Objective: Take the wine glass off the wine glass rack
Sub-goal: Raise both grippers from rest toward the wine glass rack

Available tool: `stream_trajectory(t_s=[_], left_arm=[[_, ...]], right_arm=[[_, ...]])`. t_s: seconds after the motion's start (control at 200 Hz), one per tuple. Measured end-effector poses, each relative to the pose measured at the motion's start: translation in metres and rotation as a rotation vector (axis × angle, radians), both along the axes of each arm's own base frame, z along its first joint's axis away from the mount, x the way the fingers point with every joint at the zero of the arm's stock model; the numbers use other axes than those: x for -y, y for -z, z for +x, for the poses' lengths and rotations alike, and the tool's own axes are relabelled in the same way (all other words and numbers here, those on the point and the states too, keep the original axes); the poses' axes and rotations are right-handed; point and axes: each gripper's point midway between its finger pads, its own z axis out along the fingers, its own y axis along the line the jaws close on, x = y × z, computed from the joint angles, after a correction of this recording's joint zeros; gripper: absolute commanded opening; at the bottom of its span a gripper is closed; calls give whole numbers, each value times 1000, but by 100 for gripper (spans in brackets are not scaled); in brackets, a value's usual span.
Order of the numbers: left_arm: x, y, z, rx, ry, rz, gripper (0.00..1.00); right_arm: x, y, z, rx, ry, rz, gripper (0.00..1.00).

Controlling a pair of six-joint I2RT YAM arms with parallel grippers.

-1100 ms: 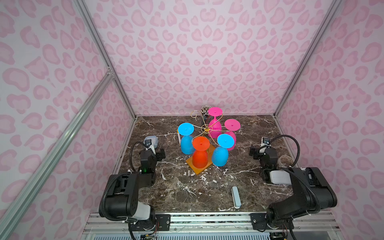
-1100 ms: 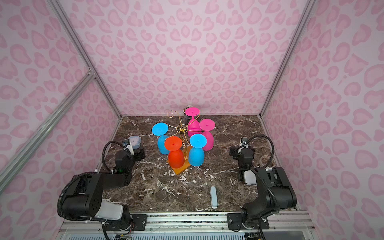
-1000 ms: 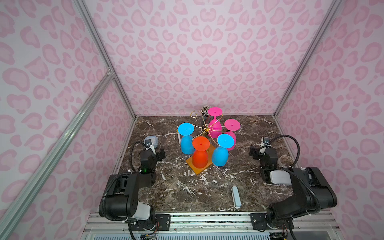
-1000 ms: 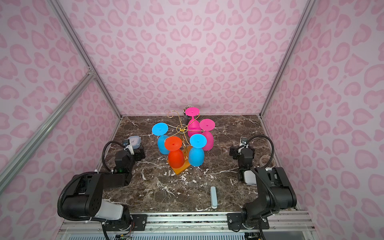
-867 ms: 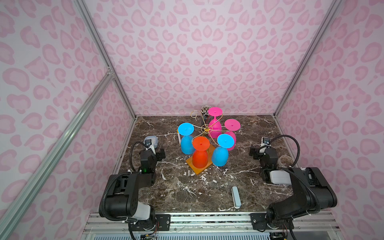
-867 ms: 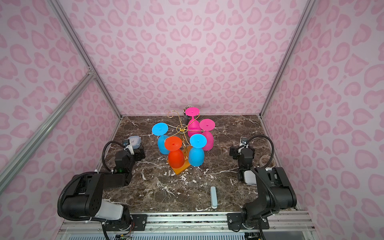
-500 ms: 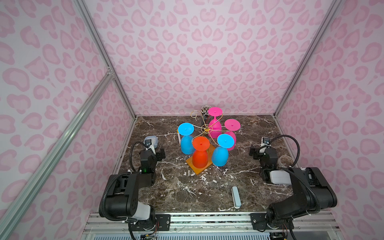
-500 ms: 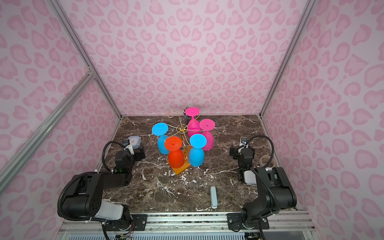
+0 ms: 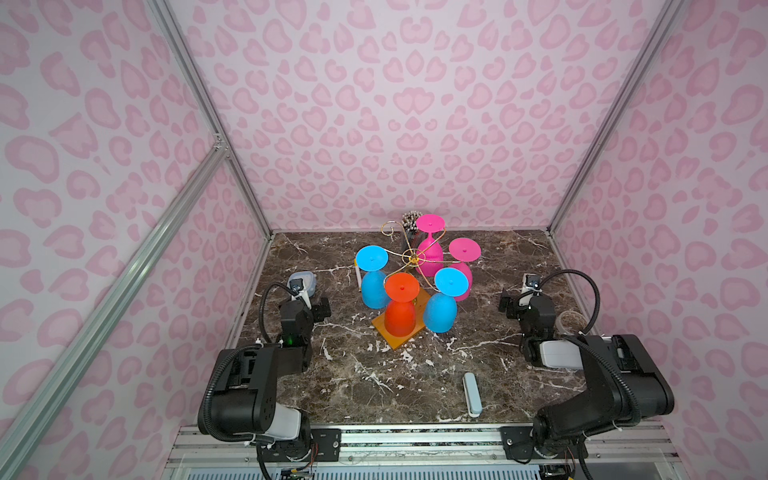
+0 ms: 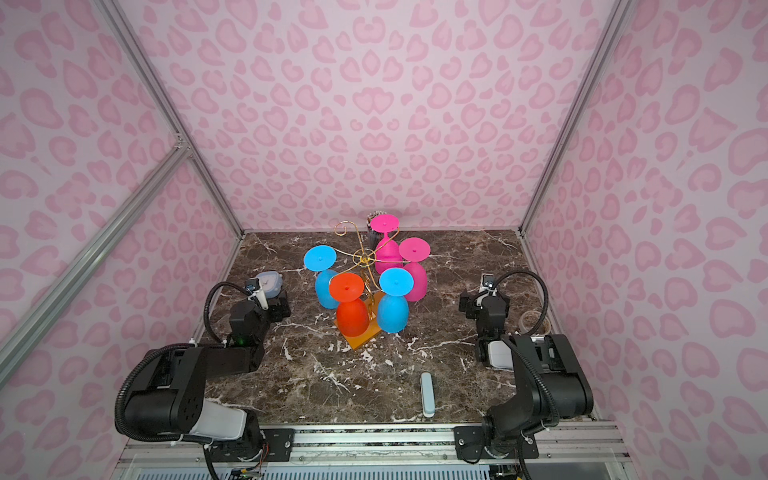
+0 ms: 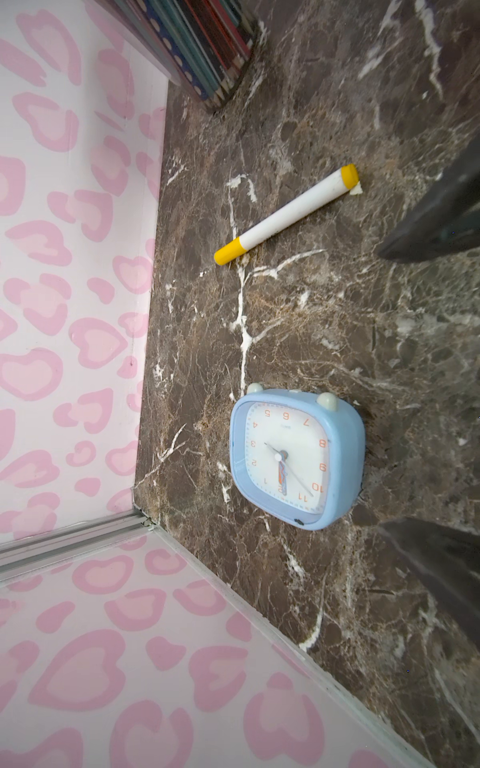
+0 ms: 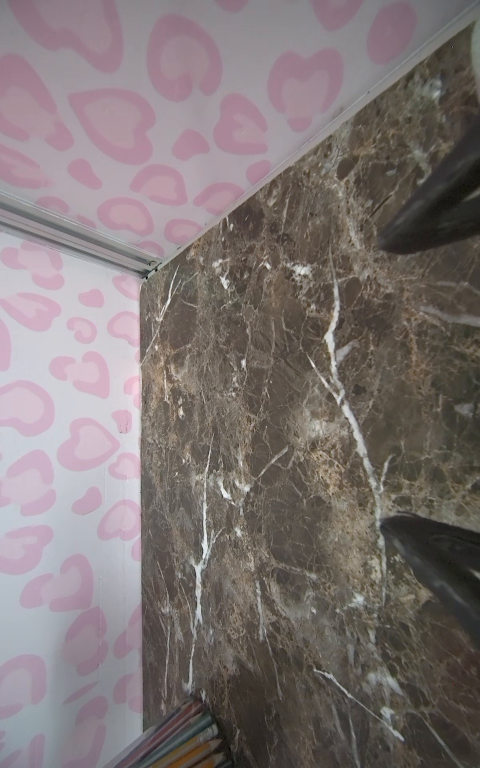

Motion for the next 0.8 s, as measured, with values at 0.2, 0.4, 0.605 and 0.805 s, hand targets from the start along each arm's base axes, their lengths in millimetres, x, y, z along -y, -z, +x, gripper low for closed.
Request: stream_trajectory(t_s=[0.2, 0.4, 0.605, 0.805], left_arm=[[0, 0, 0, 0, 0, 0, 97], [2, -36, 11, 16, -14, 3, 97], [-9, -111, 2, 83, -111, -83, 97], [-9, -175, -16, 87, -125, -146, 97]], right_arm=[[0, 0, 0, -2, 1, 0, 100], [9, -58, -18, 113, 59, 22, 100], [10, -164, -49, 256, 80, 114, 99], [9, -239, -89, 269, 83, 227, 98]])
